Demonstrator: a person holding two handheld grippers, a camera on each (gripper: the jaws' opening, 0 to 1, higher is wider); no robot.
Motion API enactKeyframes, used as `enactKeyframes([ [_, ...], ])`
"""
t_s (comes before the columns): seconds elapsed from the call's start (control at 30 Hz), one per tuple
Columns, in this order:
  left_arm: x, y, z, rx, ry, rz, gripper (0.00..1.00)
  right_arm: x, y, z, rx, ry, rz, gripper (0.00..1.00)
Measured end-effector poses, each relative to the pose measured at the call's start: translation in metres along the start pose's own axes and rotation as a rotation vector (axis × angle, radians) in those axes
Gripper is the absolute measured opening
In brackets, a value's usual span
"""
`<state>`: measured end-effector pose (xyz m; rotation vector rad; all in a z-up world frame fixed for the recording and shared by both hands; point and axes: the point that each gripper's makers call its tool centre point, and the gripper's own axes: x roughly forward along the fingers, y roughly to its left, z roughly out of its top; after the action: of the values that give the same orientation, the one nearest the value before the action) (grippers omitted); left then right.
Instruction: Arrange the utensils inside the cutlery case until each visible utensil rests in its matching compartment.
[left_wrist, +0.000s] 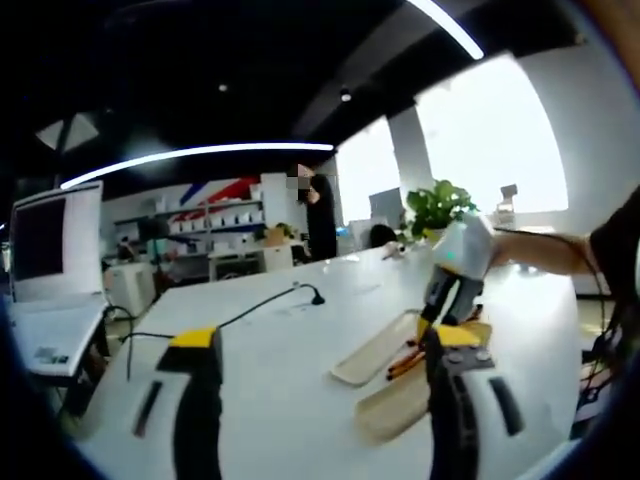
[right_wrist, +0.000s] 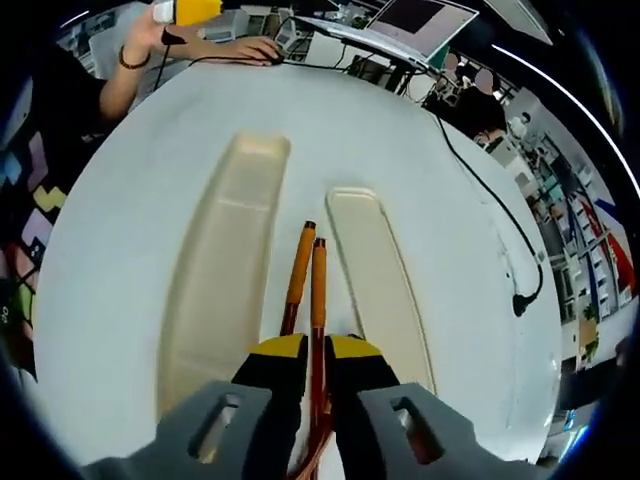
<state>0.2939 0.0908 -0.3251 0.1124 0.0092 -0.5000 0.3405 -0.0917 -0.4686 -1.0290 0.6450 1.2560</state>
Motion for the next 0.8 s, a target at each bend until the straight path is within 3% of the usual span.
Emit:
enactKeyframes([
  [0.23,0.0013,0.0001,-0.0022,-0.001,0.006,0.001,0.88,0.0036,-0.0036,-0.0027,0.072,0.023,0.063,0.04],
  [0.33,0.0019,-0.001,-0.0033,0.004,0.011,-0.002,0.88,0.0037,-0.0007,0.0,-0.066,-0.042,0.092,0.04],
  [0.43,0.0021,-0.0021,-0.0043,0.012,0.016,-0.003,0.88,0.0037,-0.0019,-0.0012,0.066,-0.056,0.091,0.03],
  [0.8,0.0017,-0.0006,-0.0039,0.006,0.014,0.001,0.88,0.004,-0.0016,0.0001,0.084,-0.07,0.067,0.03],
])
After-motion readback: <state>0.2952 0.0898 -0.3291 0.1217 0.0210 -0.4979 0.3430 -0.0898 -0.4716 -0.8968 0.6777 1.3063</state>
